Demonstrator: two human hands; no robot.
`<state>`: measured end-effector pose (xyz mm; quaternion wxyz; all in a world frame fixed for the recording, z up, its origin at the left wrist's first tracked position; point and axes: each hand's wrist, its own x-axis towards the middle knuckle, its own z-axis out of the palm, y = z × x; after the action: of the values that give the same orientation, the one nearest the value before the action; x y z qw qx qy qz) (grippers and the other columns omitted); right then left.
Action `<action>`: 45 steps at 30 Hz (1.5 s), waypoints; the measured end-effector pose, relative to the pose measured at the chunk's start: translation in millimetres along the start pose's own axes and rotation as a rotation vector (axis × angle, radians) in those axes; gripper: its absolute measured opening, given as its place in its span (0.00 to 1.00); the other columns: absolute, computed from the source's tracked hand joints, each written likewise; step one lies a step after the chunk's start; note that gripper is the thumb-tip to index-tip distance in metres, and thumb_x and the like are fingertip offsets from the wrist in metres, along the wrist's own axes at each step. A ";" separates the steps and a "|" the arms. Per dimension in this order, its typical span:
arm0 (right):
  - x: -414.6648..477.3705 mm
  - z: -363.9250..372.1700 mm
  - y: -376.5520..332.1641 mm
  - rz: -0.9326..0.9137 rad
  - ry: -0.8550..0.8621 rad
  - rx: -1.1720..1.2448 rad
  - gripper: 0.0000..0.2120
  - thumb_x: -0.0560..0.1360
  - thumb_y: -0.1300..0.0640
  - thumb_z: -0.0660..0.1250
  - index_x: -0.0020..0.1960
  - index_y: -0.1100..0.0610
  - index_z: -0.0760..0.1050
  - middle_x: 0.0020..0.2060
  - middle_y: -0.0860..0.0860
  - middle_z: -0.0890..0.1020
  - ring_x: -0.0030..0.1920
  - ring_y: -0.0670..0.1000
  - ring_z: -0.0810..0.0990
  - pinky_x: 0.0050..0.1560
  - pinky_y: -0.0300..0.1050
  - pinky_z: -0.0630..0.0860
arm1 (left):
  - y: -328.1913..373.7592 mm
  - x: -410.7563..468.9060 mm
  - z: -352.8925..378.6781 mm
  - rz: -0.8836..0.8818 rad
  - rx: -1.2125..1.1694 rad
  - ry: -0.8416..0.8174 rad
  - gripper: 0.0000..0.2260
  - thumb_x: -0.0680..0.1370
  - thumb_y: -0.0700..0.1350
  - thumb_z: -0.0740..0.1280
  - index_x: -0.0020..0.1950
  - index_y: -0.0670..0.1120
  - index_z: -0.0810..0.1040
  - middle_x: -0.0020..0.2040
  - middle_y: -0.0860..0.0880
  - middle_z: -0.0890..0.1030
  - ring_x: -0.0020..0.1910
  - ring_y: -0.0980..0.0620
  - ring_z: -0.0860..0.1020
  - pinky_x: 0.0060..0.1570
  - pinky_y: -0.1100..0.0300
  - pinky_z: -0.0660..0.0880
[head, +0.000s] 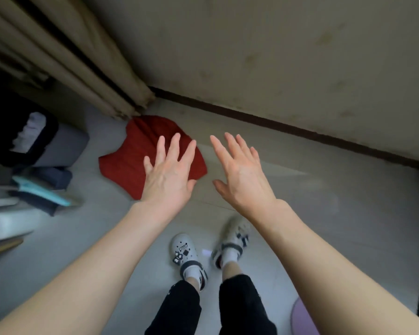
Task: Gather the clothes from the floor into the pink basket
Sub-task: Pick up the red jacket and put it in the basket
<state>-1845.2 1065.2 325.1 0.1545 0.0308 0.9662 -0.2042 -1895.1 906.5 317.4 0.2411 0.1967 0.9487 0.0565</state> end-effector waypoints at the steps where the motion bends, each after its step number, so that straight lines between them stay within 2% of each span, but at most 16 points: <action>1: 13.4 7.2 -5.5 -0.036 -0.042 -0.028 0.42 0.70 0.57 0.70 0.78 0.53 0.51 0.75 0.60 0.57 0.75 0.63 0.53 0.71 0.65 0.57 | -14.1 2.5 5.1 -0.049 -0.010 -0.026 0.38 0.74 0.50 0.70 0.77 0.54 0.49 0.79 0.48 0.46 0.77 0.41 0.43 0.68 0.31 0.56; 6: 74.3 53.5 -12.9 -0.232 -0.244 -0.193 0.46 0.70 0.58 0.71 0.78 0.50 0.45 0.77 0.58 0.51 0.76 0.63 0.48 0.72 0.65 0.53 | -71.1 13.3 40.8 -0.256 0.002 -0.128 0.42 0.74 0.54 0.70 0.77 0.54 0.44 0.78 0.48 0.42 0.76 0.40 0.40 0.66 0.29 0.56; 10: 133.1 115.8 -5.5 -0.271 -0.318 -0.246 0.46 0.71 0.60 0.70 0.78 0.46 0.44 0.77 0.56 0.49 0.76 0.62 0.46 0.72 0.64 0.54 | -125.3 48.4 95.5 -0.339 0.029 -0.169 0.49 0.70 0.57 0.73 0.77 0.54 0.39 0.78 0.46 0.39 0.76 0.37 0.39 0.65 0.28 0.58; 14: 185.4 194.0 -3.6 -0.243 -0.318 -0.304 0.48 0.69 0.53 0.74 0.77 0.45 0.45 0.76 0.56 0.51 0.75 0.64 0.48 0.68 0.69 0.61 | -182.3 98.5 163.7 -0.411 0.000 -0.228 0.56 0.65 0.61 0.75 0.76 0.56 0.35 0.78 0.45 0.37 0.75 0.35 0.39 0.64 0.26 0.57; 17: 234.9 257.7 -5.6 -0.279 -0.344 -0.370 0.53 0.66 0.46 0.76 0.77 0.43 0.43 0.78 0.54 0.45 0.76 0.65 0.44 0.67 0.71 0.59 | -220.7 142.9 214.9 -0.465 -0.070 -0.235 0.60 0.62 0.63 0.76 0.75 0.57 0.32 0.77 0.45 0.35 0.74 0.34 0.37 0.64 0.25 0.54; 23: 315.3 364.2 -3.4 -0.551 -0.286 -0.621 0.46 0.71 0.51 0.71 0.77 0.39 0.44 0.78 0.50 0.40 0.75 0.68 0.40 0.65 0.77 0.54 | -261.5 193.8 326.7 -0.526 -0.149 -0.262 0.64 0.59 0.66 0.76 0.75 0.55 0.30 0.76 0.43 0.32 0.73 0.31 0.35 0.61 0.22 0.52; 27: 345.8 426.1 13.5 -0.579 -0.445 -0.763 0.60 0.62 0.48 0.79 0.76 0.38 0.37 0.76 0.54 0.34 0.74 0.69 0.36 0.63 0.80 0.53 | -269.7 209.0 399.7 -0.595 -0.235 -0.261 0.66 0.55 0.68 0.75 0.72 0.58 0.27 0.75 0.44 0.28 0.72 0.30 0.34 0.58 0.20 0.53; 29: 347.7 442.5 26.1 -0.550 -0.491 -0.784 0.64 0.58 0.48 0.81 0.76 0.38 0.36 0.77 0.55 0.36 0.74 0.69 0.39 0.62 0.79 0.57 | -268.7 210.2 420.9 -0.573 -0.234 -0.193 0.64 0.57 0.65 0.76 0.73 0.60 0.28 0.75 0.43 0.29 0.73 0.29 0.36 0.57 0.21 0.60; 30: 349.3 453.9 32.8 -0.529 -0.507 -0.748 0.61 0.60 0.50 0.80 0.76 0.39 0.38 0.77 0.56 0.38 0.74 0.70 0.42 0.62 0.77 0.60 | -269.3 211.1 432.4 -0.568 -0.232 -0.144 0.61 0.60 0.63 0.77 0.73 0.60 0.30 0.75 0.42 0.31 0.73 0.29 0.39 0.56 0.23 0.63; 32: 350.5 469.5 41.1 -0.557 -0.448 -0.608 0.45 0.69 0.58 0.73 0.77 0.43 0.51 0.77 0.60 0.49 0.73 0.71 0.54 0.63 0.71 0.66 | -274.0 212.3 443.3 -0.540 -0.217 -0.039 0.49 0.70 0.53 0.72 0.75 0.62 0.36 0.77 0.40 0.36 0.73 0.27 0.46 0.56 0.28 0.69; 34: 351.2 479.7 41.7 -0.643 -0.290 -0.428 0.27 0.69 0.66 0.67 0.68 0.55 0.72 0.66 0.67 0.70 0.59 0.71 0.74 0.57 0.63 0.75 | -285.5 213.1 440.9 -0.485 -0.193 0.076 0.33 0.77 0.43 0.61 0.77 0.61 0.49 0.77 0.37 0.49 0.69 0.27 0.62 0.56 0.36 0.74; 35: 349.8 480.1 36.8 -0.642 -0.207 -0.332 0.20 0.68 0.68 0.66 0.59 0.60 0.79 0.56 0.67 0.78 0.47 0.69 0.80 0.48 0.59 0.78 | -293.9 213.0 434.4 -0.445 -0.176 0.122 0.28 0.78 0.41 0.56 0.76 0.59 0.56 0.76 0.36 0.56 0.61 0.29 0.72 0.52 0.40 0.76; 37: 343.7 472.3 21.0 -0.588 -0.140 -0.198 0.11 0.65 0.69 0.66 0.46 0.62 0.81 0.41 0.64 0.80 0.32 0.64 0.80 0.32 0.48 0.74 | -306.0 212.9 412.0 -0.382 -0.176 0.144 0.25 0.77 0.44 0.50 0.72 0.55 0.67 0.71 0.37 0.68 0.48 0.32 0.80 0.46 0.43 0.78; 38: 340.0 467.0 12.7 -0.560 -0.111 -0.162 0.10 0.65 0.69 0.66 0.44 0.62 0.81 0.38 0.63 0.80 0.29 0.63 0.79 0.29 0.44 0.70 | -307.9 211.7 399.6 -0.362 -0.200 0.155 0.25 0.76 0.46 0.48 0.70 0.53 0.71 0.68 0.38 0.72 0.47 0.33 0.80 0.45 0.43 0.78; 41: 321.0 435.2 -8.3 -0.487 -0.037 -0.092 0.10 0.63 0.70 0.64 0.41 0.61 0.80 0.34 0.60 0.78 0.26 0.61 0.77 0.28 0.41 0.64 | -296.9 198.2 351.1 -0.321 -0.275 0.220 0.26 0.74 0.52 0.48 0.65 0.51 0.77 0.62 0.40 0.78 0.52 0.35 0.80 0.47 0.44 0.78; 45: 283.5 366.7 -30.2 -0.405 0.064 -0.081 0.12 0.57 0.71 0.71 0.36 0.58 0.77 0.30 0.58 0.77 0.22 0.58 0.74 0.27 0.38 0.58 | -273.1 170.7 277.9 -0.266 -0.280 0.310 0.19 0.75 0.52 0.56 0.61 0.52 0.79 0.62 0.45 0.78 0.52 0.38 0.81 0.46 0.47 0.79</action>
<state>-2013.4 888.4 -70.1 0.0810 -0.1636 0.9644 -0.1912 -1993.9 728.1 -55.9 0.1230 0.0238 0.9748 0.1847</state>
